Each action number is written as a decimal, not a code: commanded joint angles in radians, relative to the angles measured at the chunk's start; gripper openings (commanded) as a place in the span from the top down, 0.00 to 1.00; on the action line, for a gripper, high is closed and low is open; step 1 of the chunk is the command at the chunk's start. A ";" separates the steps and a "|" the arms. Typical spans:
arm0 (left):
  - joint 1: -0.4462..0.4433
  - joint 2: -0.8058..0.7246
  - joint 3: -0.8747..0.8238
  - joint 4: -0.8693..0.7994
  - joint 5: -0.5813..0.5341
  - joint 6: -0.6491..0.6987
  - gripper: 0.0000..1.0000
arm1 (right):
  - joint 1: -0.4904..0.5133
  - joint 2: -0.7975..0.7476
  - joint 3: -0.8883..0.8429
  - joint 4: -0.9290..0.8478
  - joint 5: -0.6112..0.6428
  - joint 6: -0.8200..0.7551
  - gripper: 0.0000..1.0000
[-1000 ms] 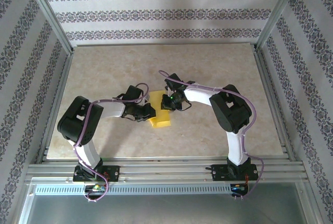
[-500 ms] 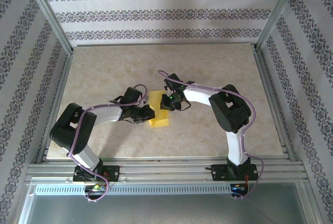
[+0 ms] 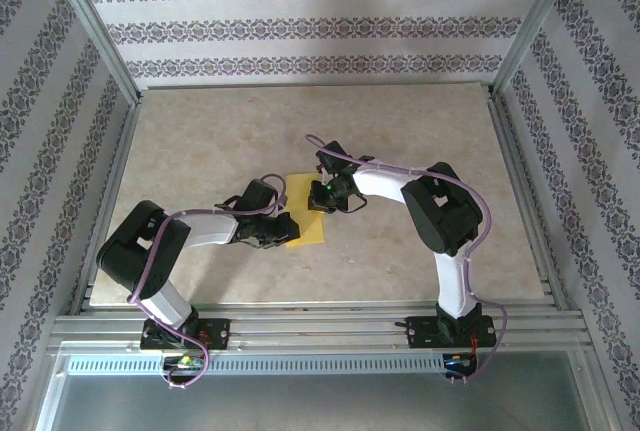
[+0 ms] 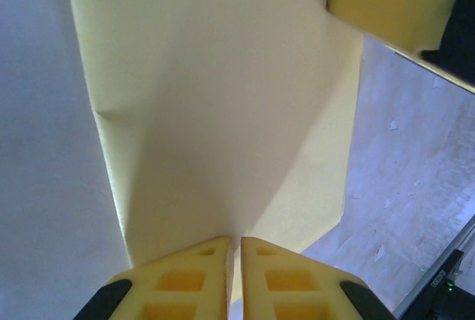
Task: Fold a paper plane with a square sheet of paper (pick it up from the middle)
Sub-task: First fold in half a square sheet of paper at the center of the table.
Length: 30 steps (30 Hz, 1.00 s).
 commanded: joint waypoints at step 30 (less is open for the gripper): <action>0.057 0.006 -0.006 -0.007 0.074 0.067 0.91 | -0.016 0.144 -0.051 -0.083 0.155 0.034 0.88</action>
